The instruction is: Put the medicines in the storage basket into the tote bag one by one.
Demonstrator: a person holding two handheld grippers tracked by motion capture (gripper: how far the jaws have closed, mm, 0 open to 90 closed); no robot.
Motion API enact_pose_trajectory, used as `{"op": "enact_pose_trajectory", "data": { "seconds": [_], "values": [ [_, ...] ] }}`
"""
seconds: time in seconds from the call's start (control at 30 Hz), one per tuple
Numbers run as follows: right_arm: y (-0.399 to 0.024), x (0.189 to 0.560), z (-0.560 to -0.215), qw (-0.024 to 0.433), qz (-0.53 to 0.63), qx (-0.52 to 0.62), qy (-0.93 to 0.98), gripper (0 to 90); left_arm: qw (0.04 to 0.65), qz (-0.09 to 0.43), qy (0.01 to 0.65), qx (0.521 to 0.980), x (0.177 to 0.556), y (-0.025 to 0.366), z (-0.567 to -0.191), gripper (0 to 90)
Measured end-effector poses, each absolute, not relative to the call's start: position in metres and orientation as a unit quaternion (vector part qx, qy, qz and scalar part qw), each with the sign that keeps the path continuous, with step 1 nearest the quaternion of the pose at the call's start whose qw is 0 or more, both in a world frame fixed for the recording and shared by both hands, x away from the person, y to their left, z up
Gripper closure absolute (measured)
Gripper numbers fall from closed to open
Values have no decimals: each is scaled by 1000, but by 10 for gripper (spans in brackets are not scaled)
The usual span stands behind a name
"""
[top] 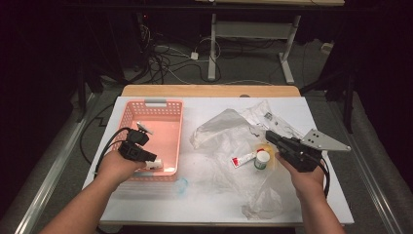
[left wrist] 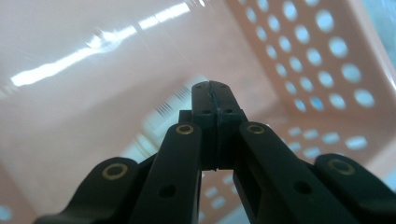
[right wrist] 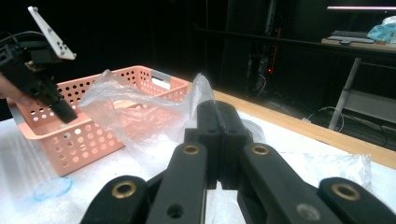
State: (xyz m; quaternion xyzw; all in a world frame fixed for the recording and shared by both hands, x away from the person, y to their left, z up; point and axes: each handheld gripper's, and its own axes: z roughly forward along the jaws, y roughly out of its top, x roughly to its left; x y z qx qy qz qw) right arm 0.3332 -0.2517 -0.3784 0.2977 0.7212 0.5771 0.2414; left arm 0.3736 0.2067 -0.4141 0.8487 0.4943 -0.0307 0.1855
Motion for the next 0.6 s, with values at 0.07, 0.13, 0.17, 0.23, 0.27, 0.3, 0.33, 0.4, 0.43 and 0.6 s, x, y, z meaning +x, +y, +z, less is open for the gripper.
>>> {"op": "enact_pose_trajectory", "data": {
  "seconds": [0.07, 0.13, 0.17, 0.23, 0.27, 0.3, 0.33, 0.4, 0.43, 0.6],
  "values": [
    [-250, 332, -377, 242, 577, 296, 721, 900, 176, -35, 492, 852, 374, 205, -418, 879],
    [-250, 331, -376, 243, 578, 294, 722, 900, 163, -35, 493, 854, 376, 203, -423, 879],
    [-250, 330, -376, 243, 578, 294, 722, 900, 157, -36, 492, 855, 378, 202, -424, 879],
    [-250, 330, -376, 242, 579, 295, 721, 900, 150, -33, 493, 856, 382, 201, -428, 879],
    [-250, 330, -376, 242, 579, 295, 720, 900, 152, -33, 494, 855, 384, 201, -429, 879],
    [-251, 330, -376, 243, 579, 295, 720, 900, 154, -31, 495, 854, 386, 200, -430, 879],
    [-251, 331, -376, 242, 579, 296, 720, 900, 156, -27, 495, 854, 388, 200, -431, 879],
    [-252, 332, -377, 243, 578, 296, 721, 900, 154, -20, 501, 851, 394, 201, -433, 879],
    [-253, 332, -377, 243, 577, 299, 720, 900, 160, -15, 504, 849, 396, 202, -432, 879],
    [-254, 333, -379, 241, 577, 303, 719, 900, 208, 14, 501, 840, 403, 213, -418, 743]
  ]
}}
